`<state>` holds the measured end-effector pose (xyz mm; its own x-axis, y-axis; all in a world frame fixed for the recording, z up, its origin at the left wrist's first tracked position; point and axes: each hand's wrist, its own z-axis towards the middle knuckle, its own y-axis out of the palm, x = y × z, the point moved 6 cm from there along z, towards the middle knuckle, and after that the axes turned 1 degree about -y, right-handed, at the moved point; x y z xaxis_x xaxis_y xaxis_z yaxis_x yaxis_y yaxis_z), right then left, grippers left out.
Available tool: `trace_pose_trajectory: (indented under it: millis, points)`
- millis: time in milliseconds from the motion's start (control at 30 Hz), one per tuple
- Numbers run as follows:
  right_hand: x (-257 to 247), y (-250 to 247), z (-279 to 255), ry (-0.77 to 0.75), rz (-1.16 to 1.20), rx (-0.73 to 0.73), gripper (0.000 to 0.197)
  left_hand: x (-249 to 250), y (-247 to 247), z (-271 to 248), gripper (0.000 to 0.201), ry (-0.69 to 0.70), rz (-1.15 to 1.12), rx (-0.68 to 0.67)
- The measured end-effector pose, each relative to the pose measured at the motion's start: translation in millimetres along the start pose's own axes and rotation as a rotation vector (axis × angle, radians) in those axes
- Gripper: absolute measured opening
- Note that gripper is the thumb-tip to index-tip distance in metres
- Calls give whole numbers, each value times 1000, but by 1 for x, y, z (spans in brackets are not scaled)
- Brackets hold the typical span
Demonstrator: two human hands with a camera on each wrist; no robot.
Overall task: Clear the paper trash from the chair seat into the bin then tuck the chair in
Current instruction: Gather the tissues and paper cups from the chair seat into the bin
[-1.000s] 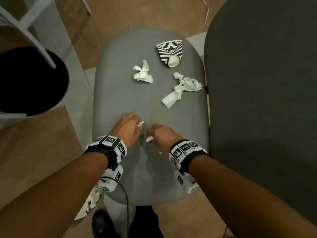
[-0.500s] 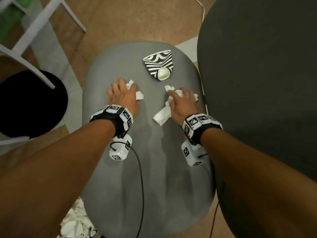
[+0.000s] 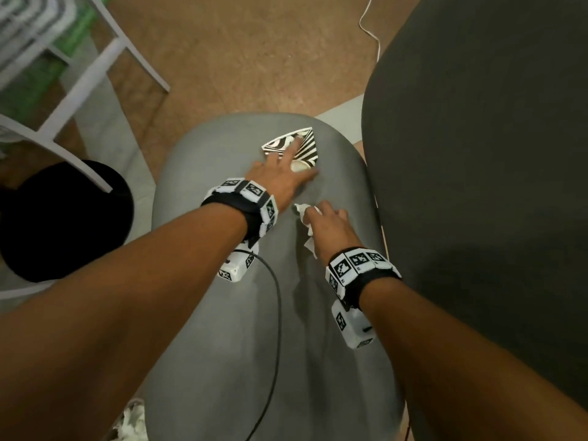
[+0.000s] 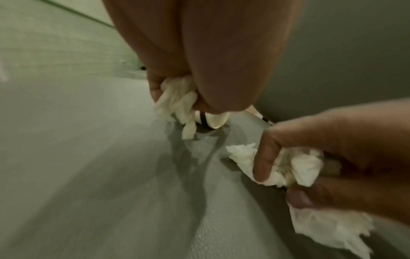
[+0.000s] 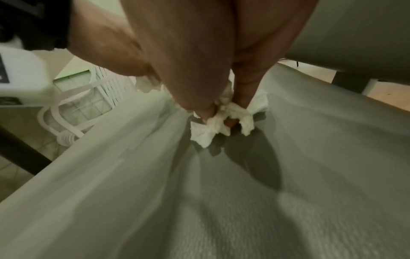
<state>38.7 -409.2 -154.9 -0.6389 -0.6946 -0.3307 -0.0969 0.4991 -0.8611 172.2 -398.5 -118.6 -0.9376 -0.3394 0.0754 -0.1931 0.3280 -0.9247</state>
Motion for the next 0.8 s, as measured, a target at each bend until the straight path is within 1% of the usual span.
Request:
trace_pose_trajectory:
  millis: [33,67,133,300,467,533,633,733,800]
  points:
    - [1,-3,2,0,4,-10,44,3,6,5,54,27,55,-81]
    - [2,-5,3,0,11,-16,43,5,9,7,47,23,69,-119]
    - [1,-8,3,4,17,-20,43,9,15,9,42,6,51,-107]
    - [1,-5,3,24,23,-3,47,7,26,-9,50,-27,-106,39]
    - [-1,-2,9,60,-4,-5,44,-9,34,-48,33,-62,-402,287]
    - [-3,-1,10,85,-9,-5,43,-23,40,-67,31,-97,-514,367]
    - [-10,-1,7,143,4,-46,40,-44,44,-102,31,-188,-629,457]
    - [-37,7,-11,178,105,-90,28,-65,44,-143,36,-240,-693,501]
    - [-74,23,-31,162,226,-110,24,-81,48,-175,39,-270,-727,523]
